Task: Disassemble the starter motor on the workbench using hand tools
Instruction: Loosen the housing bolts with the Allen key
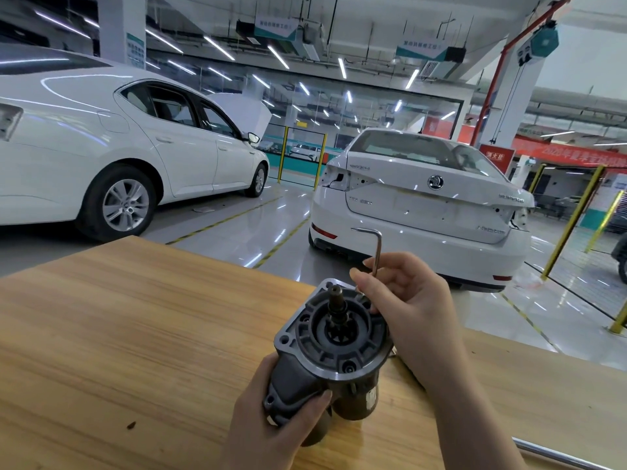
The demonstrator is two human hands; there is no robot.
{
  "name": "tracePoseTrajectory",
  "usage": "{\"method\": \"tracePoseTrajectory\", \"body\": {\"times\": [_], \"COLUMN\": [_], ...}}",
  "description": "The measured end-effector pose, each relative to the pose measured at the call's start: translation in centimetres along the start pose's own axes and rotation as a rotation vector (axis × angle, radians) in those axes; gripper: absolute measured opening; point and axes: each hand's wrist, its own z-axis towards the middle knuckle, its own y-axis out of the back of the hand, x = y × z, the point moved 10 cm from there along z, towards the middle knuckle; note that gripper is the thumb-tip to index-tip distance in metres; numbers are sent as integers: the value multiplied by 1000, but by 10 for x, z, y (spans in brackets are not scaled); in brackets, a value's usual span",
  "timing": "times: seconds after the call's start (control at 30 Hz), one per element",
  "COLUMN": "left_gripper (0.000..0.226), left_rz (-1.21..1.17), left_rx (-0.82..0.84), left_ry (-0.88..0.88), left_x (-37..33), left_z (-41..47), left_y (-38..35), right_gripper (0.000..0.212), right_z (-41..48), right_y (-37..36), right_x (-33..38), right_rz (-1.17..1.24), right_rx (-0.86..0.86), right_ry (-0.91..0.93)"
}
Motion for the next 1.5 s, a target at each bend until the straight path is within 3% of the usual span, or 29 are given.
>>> {"method": "tracePoseTrajectory", "body": {"times": [0.1,0.27,0.37,0.47,0.73,0.87,1.0,1.23,1.5], "left_gripper": [65,51,47,43,58,62,56,45,46], "left_rz": [4,25,36,32,-54,-10,-4,-12,1], "left_rx": [-1,-15,-39,-45,-154,-196,-208,-199,-180], "left_ry": [4,-5,-17,-25,81,96,81,78,87], "left_x": [0,1,1,1,11,13,8,2,1], "left_z": [-1,-1,-2,-1,1,2,1,-1,-1], "left_y": [0,0,1,2,11,13,11,10,11], "right_gripper": [25,10,18,11,18,14,23,11,17], "right_z": [0,1,1,0,-1,-2,-1,-2,-2], "right_y": [3,3,0,-2,4,1,-2,-13,-9], "right_x": [0,2,5,8,1,-1,4,-6,-10], "right_rz": [8,-46,-112,-86,-47,-81,-100,-175,-93], "right_rx": [-27,37,61,67,-63,-49,-7,54,-14], "right_ry": [-11,24,62,67,48,37,104,59,18]}}
